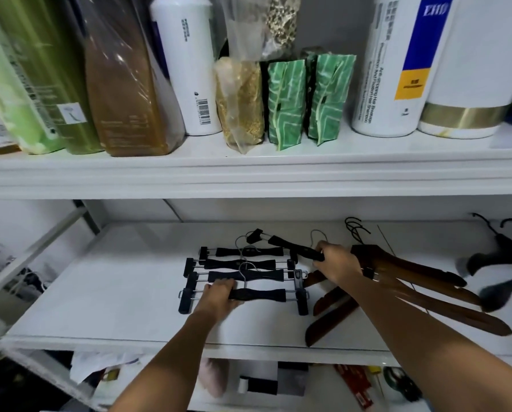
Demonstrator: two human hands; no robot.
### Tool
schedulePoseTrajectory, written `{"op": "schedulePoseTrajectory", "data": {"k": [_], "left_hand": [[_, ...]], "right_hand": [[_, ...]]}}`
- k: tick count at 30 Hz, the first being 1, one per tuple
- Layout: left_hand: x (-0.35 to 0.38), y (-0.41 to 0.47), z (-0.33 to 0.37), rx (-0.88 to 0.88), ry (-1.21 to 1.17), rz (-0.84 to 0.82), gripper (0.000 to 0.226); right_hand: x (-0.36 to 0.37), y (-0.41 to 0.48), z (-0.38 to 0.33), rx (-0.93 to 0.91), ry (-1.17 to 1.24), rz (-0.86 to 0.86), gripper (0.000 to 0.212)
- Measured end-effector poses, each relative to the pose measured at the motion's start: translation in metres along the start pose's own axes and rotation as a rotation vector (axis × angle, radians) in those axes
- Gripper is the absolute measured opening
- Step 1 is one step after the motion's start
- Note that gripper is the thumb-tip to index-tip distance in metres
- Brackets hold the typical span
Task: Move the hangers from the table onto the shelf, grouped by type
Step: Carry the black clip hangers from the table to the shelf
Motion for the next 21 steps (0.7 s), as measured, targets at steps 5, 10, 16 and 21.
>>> {"op": "schedulePoseTrajectory", "data": {"k": [5,10,16,21], "left_hand": [[0.005,0.004,-0.007,0.001,-0.007,0.006,0.031],[0.011,0.003,-0.012,0.035,0.032,0.096,0.043],[-0.002,-0.020,-0.042,0.175,0.138,0.227,0.046],[-0.019,-0.043,-0.082,0.081,0.213,0.425,0.038]], "right_hand": [[0.005,-0.010,0.001,0.030,0.028,0.016,0.009],[0.011,-0.023,-0.002,0.047,0.034,0.015,0.007],[0.028,-0.039,-0.025,0.011,0.044,-0.027,0.008],[0.049,-0.052,-0.053,-0.049,0.040,-0.054,0.010]]}}
Point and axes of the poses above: each hand's wrist, its own y-axis towards the middle knuckle, its own x-axis out of the palm, z = x × y, the point moved 1 cm from there along y, towards the middle knuckle, and after that the axes turned 11 degrees about y, right-handed, at the moved point
